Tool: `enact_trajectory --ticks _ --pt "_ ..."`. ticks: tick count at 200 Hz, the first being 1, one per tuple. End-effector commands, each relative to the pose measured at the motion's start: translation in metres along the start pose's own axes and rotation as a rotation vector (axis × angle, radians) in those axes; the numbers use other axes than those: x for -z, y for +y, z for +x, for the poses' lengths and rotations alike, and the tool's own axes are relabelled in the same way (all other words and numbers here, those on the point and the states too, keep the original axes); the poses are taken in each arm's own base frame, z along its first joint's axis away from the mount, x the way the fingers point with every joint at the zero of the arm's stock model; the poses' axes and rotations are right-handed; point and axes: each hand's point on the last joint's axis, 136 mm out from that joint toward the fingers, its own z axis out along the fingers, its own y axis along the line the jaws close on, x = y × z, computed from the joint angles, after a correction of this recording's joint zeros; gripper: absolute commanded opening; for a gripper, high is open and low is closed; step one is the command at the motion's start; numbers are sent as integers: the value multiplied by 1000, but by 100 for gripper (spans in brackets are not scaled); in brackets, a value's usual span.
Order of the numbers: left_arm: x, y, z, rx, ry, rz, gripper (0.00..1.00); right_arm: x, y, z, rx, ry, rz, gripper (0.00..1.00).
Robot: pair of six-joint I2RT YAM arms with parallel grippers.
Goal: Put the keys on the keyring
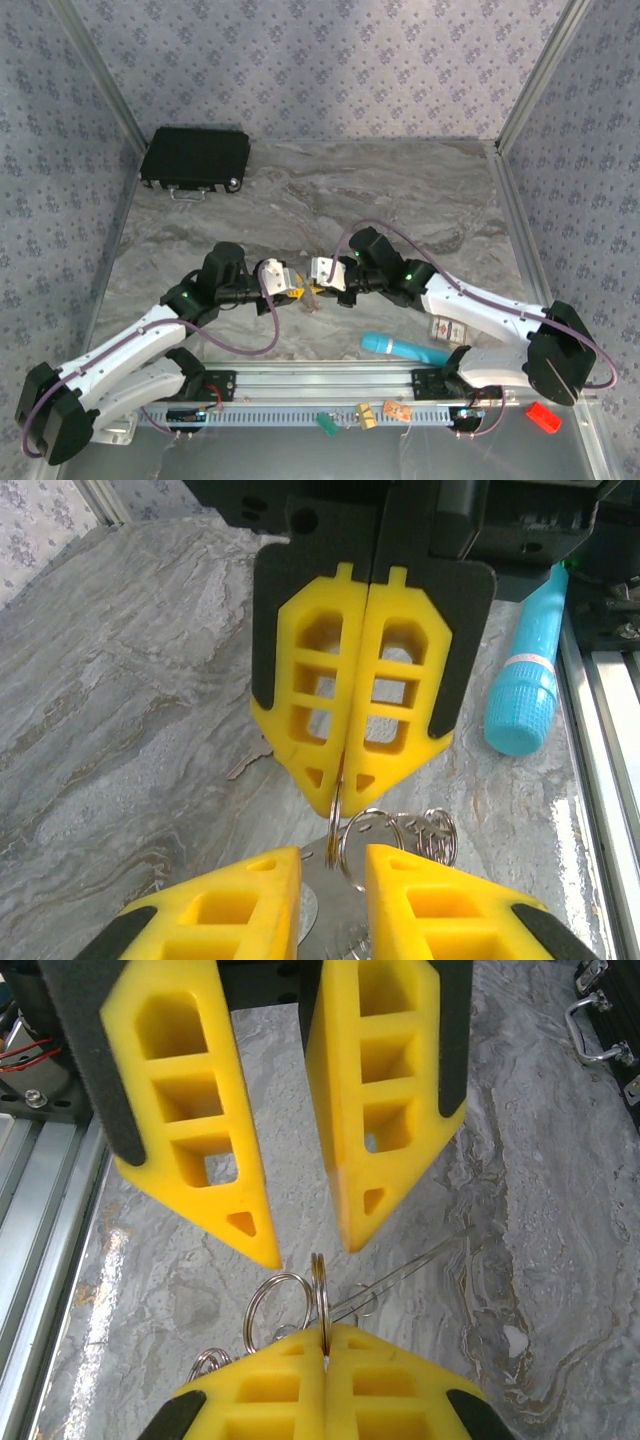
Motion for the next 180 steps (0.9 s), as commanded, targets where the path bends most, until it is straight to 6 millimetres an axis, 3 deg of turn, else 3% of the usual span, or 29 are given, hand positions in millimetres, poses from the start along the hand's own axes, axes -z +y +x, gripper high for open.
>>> enact_trajectory --ticks 1,32,95,157,180 --pt "1 -2 -10 -9 -39 22 21 0 -4 -11 27 2 7 0" --pt "0 -1 -8 -8 -30 15 15 0 -2 -15 33 -5 -1 0" --pt "-2 3 -2 -1 -4 -4 15 2 3 -24 43 -35 -14 0" --pt "-2 3 -2 4 -7 -4 0 11 -3 -34 19 -125 31 0" --pt "-2 4 -7 12 -56 -20 0 27 -15 -31 -36 -235 96 32"
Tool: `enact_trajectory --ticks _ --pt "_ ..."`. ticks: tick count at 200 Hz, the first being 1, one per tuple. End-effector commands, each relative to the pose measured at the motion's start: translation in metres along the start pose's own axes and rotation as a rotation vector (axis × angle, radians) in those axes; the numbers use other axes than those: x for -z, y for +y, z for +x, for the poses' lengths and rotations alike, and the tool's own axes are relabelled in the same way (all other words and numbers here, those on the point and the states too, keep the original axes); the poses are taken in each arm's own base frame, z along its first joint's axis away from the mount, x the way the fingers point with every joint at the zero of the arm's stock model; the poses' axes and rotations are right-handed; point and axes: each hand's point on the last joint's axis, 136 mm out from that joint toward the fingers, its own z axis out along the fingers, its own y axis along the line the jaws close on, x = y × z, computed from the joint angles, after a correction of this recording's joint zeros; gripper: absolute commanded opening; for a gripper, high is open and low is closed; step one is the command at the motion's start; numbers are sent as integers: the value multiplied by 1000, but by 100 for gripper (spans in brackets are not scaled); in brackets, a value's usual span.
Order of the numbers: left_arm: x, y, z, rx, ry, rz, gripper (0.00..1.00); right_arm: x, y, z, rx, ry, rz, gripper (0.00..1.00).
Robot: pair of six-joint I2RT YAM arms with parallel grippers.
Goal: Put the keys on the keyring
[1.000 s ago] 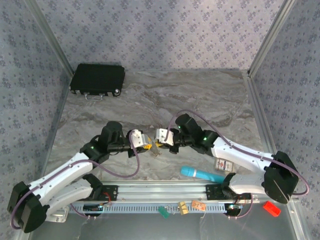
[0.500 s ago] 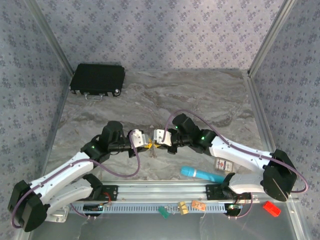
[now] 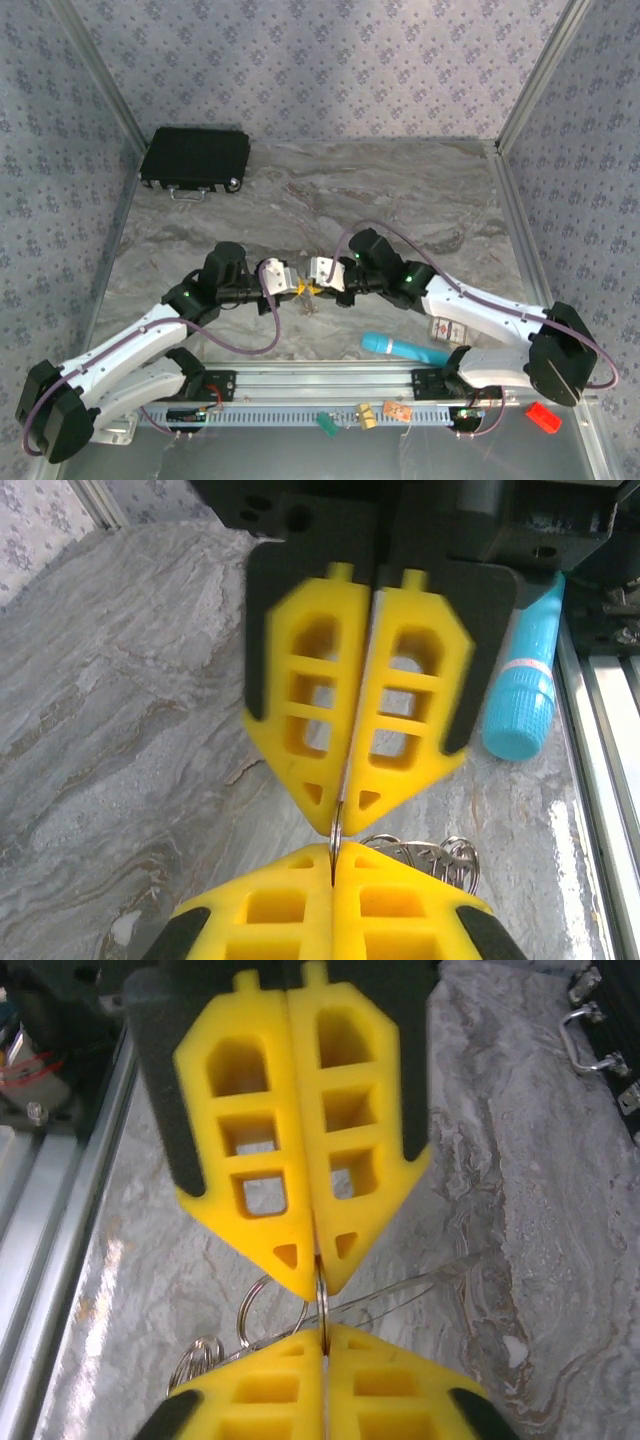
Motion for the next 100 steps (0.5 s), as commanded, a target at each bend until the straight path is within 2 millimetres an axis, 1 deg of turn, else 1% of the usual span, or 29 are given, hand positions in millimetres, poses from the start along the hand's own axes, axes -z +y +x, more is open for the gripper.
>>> enact_trajectory --ticks 1,20,33,61,100 --pt "1 3 -7 7 -54 -22 0 23 -14 -26 -17 -194 70 32" --pt "2 6 -13 16 -131 -56 0 42 -28 -22 -97 -315 104 40" --pt "4 8 -17 20 -173 -75 0 49 -31 -18 -118 -346 111 41" --pt "6 6 -21 21 -239 -81 0 42 -29 -7 -107 -330 97 39" --pt "8 -2 -23 21 -254 -51 0 37 -20 -14 -92 -331 21 33"
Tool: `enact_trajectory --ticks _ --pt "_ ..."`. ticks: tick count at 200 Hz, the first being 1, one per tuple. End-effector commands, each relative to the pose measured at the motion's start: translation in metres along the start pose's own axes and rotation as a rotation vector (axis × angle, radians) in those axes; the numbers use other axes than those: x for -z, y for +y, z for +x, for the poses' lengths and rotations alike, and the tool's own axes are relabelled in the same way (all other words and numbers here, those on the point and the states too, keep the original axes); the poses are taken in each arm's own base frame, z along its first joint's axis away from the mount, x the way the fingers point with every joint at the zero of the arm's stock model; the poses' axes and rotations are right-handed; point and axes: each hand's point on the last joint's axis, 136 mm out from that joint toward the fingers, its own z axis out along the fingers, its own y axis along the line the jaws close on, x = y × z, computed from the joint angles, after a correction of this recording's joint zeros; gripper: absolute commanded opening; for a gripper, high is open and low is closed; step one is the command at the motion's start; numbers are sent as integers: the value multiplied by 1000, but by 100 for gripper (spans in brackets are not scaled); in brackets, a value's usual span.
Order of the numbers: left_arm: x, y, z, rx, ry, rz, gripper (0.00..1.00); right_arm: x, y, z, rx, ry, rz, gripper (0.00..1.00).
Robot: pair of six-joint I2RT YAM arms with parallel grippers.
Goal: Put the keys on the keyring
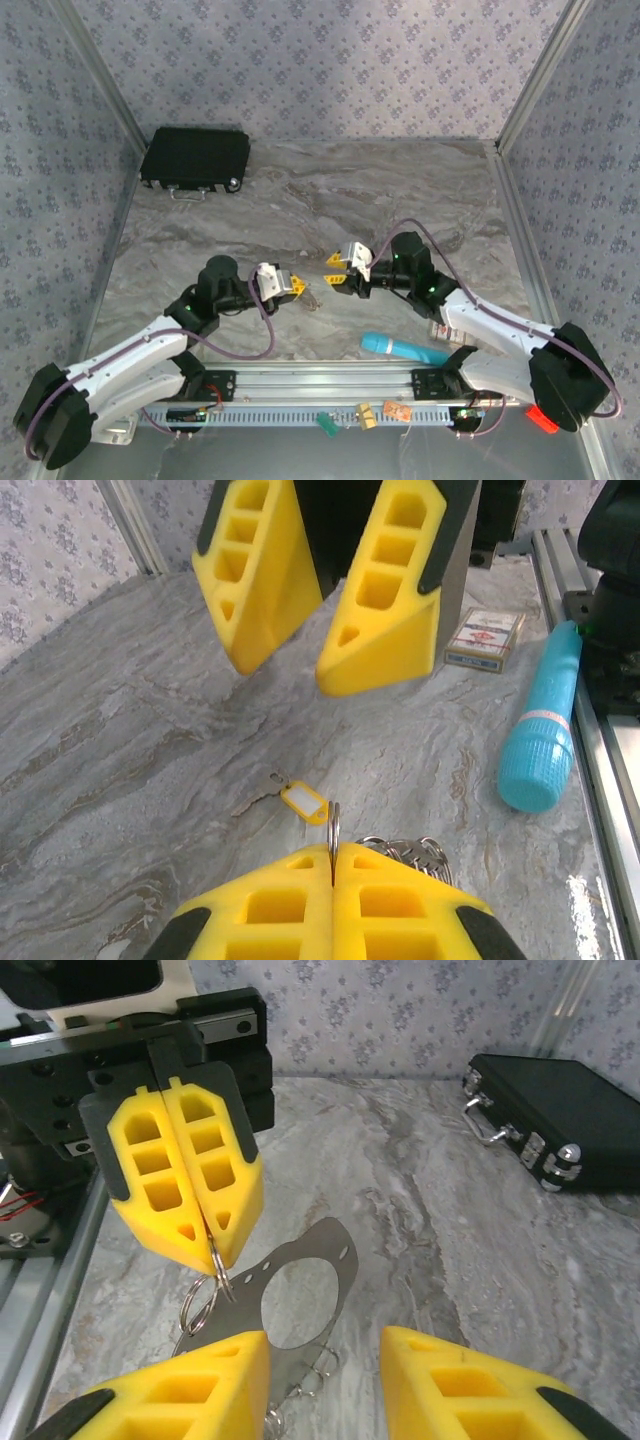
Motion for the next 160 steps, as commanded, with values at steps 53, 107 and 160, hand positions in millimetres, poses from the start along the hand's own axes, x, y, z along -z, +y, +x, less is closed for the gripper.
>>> enact_trajectory --ticks 53,107,160 --pt "4 -5 -29 -28 -121 42 0 -12 19 -17 60 -5 -102 31" --pt "4 -7 -29 -24 -123 52 0 -22 22 -15 81 25 -121 25" --pt "3 -6 -28 -20 -119 47 0 -25 26 -13 87 37 -141 27"
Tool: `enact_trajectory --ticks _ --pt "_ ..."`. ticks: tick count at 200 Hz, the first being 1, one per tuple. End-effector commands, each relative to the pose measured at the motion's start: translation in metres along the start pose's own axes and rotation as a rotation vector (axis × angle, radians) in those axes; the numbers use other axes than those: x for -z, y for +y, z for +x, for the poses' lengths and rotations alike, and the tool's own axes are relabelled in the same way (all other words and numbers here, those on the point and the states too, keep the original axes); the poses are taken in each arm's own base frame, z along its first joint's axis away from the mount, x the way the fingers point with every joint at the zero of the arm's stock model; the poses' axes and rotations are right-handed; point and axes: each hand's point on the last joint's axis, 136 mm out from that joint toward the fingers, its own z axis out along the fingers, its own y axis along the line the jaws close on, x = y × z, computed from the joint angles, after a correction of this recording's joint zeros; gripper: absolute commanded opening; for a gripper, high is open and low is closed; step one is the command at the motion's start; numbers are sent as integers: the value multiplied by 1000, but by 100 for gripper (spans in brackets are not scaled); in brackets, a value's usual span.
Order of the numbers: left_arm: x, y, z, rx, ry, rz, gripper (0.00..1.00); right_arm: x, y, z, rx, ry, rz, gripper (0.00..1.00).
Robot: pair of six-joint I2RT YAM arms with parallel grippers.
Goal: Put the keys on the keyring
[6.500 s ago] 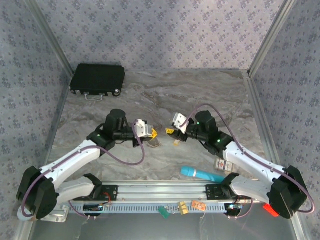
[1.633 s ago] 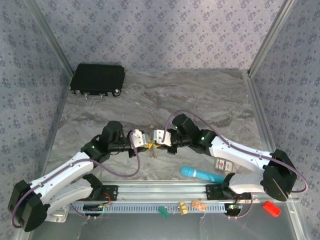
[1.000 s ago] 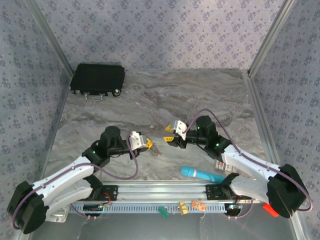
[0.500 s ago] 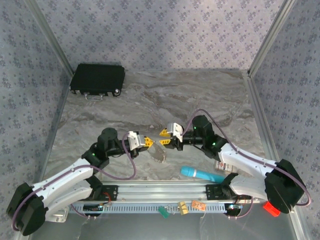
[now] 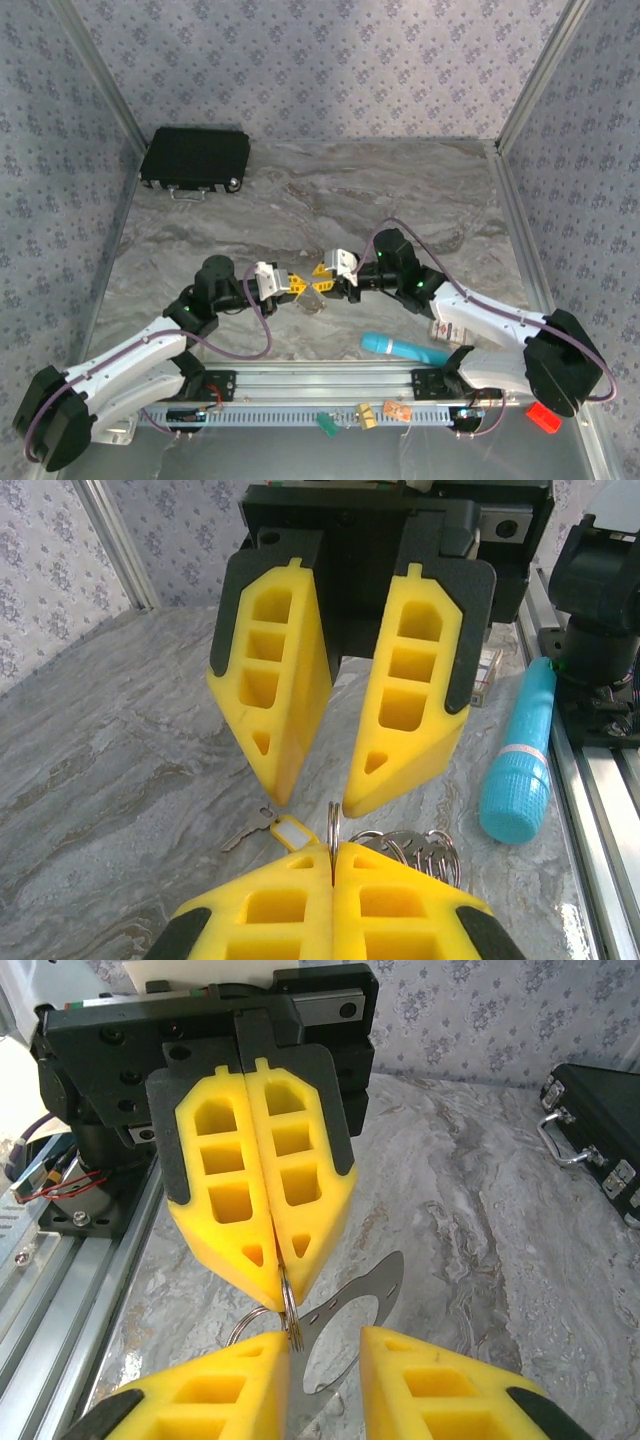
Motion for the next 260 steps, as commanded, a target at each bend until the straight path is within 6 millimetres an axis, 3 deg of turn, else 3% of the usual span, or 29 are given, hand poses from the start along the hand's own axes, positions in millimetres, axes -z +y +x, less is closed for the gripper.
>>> enact_trajectory --ticks 1,37,87,124,128,143,165,201,260 --pt "0 -2 -14 -24 -58 17 0 -3 0 -6 25 3 -10 27" --pt "0 -1 -15 -22 -62 19 0 -8 1 -7 36 9 -24 27" --pt "-1 -2 -15 -21 -66 24 0 -12 0 -12 47 1 -33 18" --pt "-1 0 -16 -21 -64 14 0 -13 -2 -12 50 13 -28 0" --pt "-1 1 -15 -18 -60 5 0 -12 -2 -12 52 17 -25 0" --pt "0 8 -11 -12 -34 -36 21 -10 -6 -9 53 57 -2 0" --pt "2 17 -3 -11 28 -91 28 -8 -12 5 62 179 34 0" --pt "4 23 3 -31 99 -118 27 -7 -10 22 99 362 40 0" --pt "5 20 -2 -57 95 -96 25 -5 -7 21 129 467 31 0"
